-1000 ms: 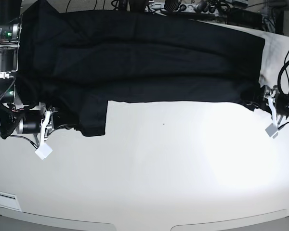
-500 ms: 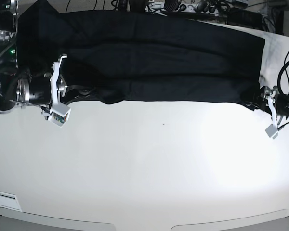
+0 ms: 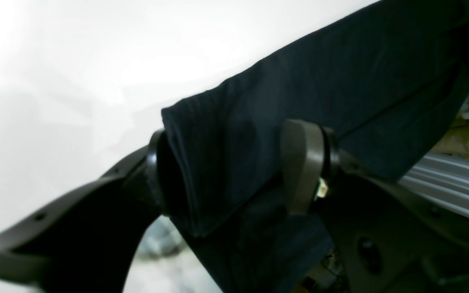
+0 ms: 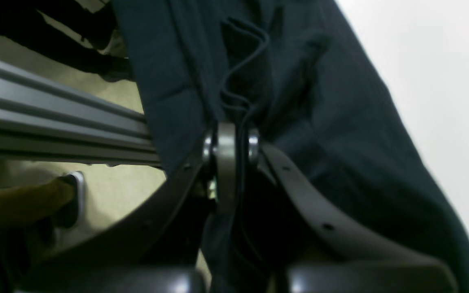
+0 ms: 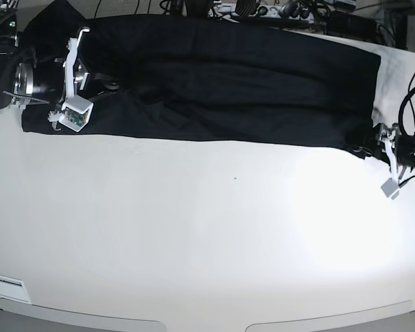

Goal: Fold the T-shirt properly
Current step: 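Fold the sleeve inward over the shirt body with the right gripper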

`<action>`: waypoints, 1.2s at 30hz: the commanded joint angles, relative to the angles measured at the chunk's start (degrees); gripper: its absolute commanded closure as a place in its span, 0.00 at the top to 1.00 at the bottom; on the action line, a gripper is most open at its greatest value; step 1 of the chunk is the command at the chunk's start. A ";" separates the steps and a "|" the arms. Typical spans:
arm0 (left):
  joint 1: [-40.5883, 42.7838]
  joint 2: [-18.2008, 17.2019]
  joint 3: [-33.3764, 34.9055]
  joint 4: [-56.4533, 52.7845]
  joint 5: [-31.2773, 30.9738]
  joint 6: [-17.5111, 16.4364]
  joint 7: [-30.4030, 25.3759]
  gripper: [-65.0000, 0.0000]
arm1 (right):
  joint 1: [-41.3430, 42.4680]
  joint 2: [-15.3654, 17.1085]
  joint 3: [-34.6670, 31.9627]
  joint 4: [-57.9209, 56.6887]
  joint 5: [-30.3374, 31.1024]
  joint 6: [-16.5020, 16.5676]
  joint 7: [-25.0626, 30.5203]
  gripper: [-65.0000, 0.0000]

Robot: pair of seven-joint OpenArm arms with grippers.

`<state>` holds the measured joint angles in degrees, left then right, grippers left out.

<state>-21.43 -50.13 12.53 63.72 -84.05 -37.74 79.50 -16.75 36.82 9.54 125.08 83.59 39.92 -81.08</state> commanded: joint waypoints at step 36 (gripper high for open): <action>-4.79 -4.96 -10.05 0.55 -0.61 -0.15 0.20 0.60 | 4.57 -14.36 -1.60 -14.16 -35.15 0.08 27.52 0.00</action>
<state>-24.82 -53.34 3.11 63.70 -83.96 -37.76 79.85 -12.78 21.69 7.55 110.06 47.03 40.10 -55.13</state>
